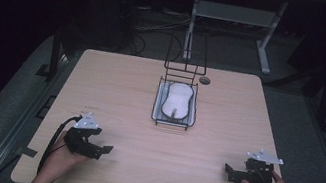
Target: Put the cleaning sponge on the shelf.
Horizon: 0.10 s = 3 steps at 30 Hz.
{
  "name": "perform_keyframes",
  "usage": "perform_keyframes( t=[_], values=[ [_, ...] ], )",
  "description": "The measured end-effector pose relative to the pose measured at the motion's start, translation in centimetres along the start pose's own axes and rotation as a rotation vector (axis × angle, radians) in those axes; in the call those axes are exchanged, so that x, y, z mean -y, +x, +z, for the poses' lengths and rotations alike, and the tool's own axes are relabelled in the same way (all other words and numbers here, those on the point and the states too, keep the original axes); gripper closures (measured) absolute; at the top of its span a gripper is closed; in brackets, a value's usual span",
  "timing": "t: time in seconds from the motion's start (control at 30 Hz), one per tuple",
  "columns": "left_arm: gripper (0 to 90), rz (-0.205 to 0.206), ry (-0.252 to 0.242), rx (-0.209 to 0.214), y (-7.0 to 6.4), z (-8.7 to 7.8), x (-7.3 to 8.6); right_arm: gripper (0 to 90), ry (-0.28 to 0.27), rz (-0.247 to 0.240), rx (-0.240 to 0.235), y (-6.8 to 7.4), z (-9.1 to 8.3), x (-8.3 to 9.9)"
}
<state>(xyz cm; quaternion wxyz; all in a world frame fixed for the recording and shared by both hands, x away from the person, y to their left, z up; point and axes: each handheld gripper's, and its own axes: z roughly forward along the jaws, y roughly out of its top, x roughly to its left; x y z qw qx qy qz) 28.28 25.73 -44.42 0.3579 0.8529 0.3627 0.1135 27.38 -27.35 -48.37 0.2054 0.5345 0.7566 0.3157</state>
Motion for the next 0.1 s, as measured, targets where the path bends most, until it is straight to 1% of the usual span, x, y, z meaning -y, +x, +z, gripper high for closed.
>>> perform_keyframes(
  t=[0.1],
  values=[
    [16.5, -0.002, 0.009, -0.004, -0.06, -0.06, 0.48, 0.0, 0.0, 0.0, 0.0, 0.0, 0.0, 0.0]
  ],
)
